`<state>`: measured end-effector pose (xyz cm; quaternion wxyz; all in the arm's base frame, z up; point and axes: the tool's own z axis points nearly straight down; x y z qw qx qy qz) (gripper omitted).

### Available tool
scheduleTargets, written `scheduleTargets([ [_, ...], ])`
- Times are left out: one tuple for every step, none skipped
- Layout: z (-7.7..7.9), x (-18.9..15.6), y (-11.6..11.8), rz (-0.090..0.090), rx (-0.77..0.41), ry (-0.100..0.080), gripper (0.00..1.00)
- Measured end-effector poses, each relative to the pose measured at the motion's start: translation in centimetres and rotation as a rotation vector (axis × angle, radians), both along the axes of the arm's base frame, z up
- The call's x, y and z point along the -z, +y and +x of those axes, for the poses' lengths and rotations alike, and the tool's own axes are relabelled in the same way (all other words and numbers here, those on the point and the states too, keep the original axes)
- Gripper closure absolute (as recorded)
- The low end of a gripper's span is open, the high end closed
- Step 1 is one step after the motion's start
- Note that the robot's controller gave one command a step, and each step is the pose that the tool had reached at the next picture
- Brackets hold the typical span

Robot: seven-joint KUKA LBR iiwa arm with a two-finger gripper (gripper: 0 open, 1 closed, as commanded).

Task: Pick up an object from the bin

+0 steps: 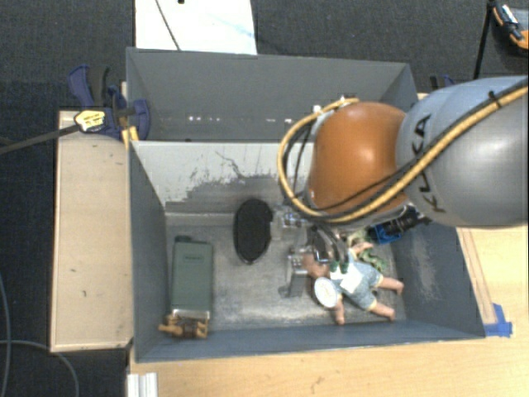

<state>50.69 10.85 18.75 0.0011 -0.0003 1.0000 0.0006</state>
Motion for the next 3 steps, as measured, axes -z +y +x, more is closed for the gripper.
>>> scheduleTargets([
  [1.4,1.1,-1.7,0.004,0.051,-0.003,0.0],
  [-0.1,5.1,-4.7,-0.002,0.136,-0.003,0.0],
  [-0.7,8.9,-8.2,0.004,0.126,-0.007,0.0],
])
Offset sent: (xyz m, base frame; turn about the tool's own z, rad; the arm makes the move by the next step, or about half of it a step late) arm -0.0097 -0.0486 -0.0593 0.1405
